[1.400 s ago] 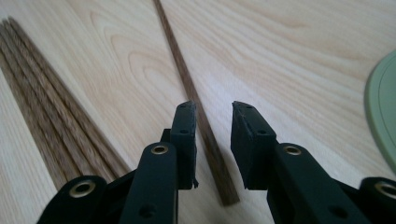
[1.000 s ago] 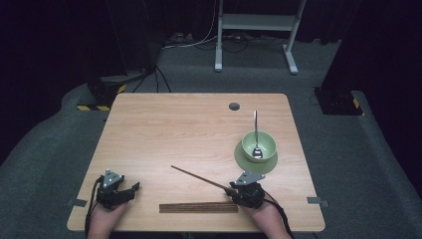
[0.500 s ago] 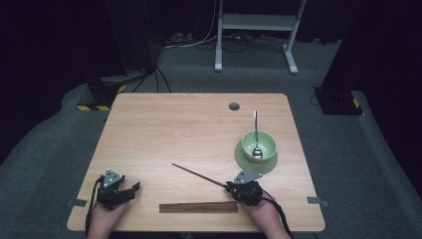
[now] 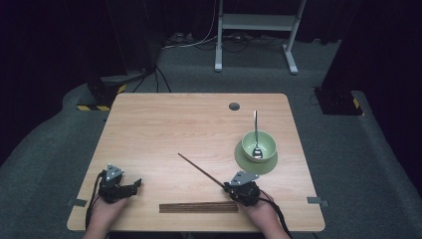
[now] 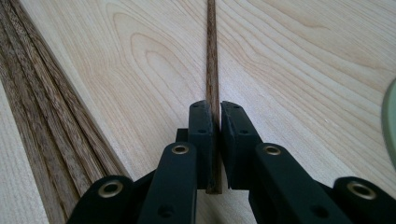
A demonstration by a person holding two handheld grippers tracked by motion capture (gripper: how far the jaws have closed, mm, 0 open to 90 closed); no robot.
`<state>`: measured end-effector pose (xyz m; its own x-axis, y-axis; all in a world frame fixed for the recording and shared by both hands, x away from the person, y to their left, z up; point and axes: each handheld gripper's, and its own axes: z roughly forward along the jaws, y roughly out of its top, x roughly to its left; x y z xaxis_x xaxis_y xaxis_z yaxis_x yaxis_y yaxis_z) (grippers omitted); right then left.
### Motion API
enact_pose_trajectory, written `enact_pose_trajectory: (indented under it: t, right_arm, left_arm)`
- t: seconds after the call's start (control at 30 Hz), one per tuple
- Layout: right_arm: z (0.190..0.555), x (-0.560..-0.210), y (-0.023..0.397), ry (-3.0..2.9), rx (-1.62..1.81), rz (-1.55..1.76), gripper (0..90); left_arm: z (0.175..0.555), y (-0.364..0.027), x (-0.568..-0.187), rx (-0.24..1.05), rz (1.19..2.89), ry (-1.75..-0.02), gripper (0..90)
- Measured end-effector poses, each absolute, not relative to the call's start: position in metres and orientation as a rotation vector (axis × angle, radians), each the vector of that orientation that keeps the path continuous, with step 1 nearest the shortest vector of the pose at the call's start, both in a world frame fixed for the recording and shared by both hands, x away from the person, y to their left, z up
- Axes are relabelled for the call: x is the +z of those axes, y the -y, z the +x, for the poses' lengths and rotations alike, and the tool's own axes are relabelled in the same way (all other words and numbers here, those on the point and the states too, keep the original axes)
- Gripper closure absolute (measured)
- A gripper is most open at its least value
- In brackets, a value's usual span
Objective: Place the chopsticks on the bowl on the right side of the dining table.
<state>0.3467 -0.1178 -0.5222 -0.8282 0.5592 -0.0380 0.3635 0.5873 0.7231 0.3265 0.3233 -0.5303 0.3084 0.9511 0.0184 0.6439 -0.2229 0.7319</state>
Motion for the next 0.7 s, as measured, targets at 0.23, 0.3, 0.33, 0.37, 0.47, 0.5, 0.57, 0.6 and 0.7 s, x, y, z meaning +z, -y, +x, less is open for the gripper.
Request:
enact_pose_trajectory:
  t: [0.23,0.3,0.33,0.37,0.47,0.5,0.57,0.6,0.7]
  right_arm:
    - [0.346,-0.518,0.122,-2.550,1.128,0.766,83.5]
    - [0.344,-0.515,0.123,-2.537,1.149,0.765,83.5]
    - [0.344,-0.513,0.124,-2.531,1.155,0.754,83.5]
    - [0.343,-0.512,0.124,-2.524,1.160,0.756,83.5]
    - [0.342,-0.508,0.125,-2.507,1.178,0.750,83.5]
    - [0.342,-0.508,0.126,-2.502,1.184,0.747,83.5]
    - [0.341,-0.506,0.125,-2.499,1.188,0.741,83.6]
    - [0.341,-0.506,0.125,-2.497,1.191,0.737,83.5]
    - [0.339,-0.504,0.125,-2.494,1.199,0.720,83.5]
  left_arm:
    - [0.328,-0.319,-0.530,0.681,1.943,-1.429,17.3]
    - [0.327,-0.317,-0.530,0.687,1.939,-1.426,17.8]
    - [0.327,-0.317,-0.530,0.688,1.940,-1.425,17.7]
    - [0.327,-0.317,-0.530,0.687,1.940,-1.425,17.9]
    - [0.328,-0.320,-0.530,0.662,1.935,-1.435,18.0]
    - [0.328,-0.320,-0.530,0.653,1.932,-1.439,18.0]
    - [0.328,-0.321,-0.530,0.643,1.932,-1.439,18.3]
    - [0.329,-0.321,-0.531,0.638,1.924,-1.442,18.8]
    - [0.328,-0.323,-0.530,0.646,1.900,-1.473,20.2]
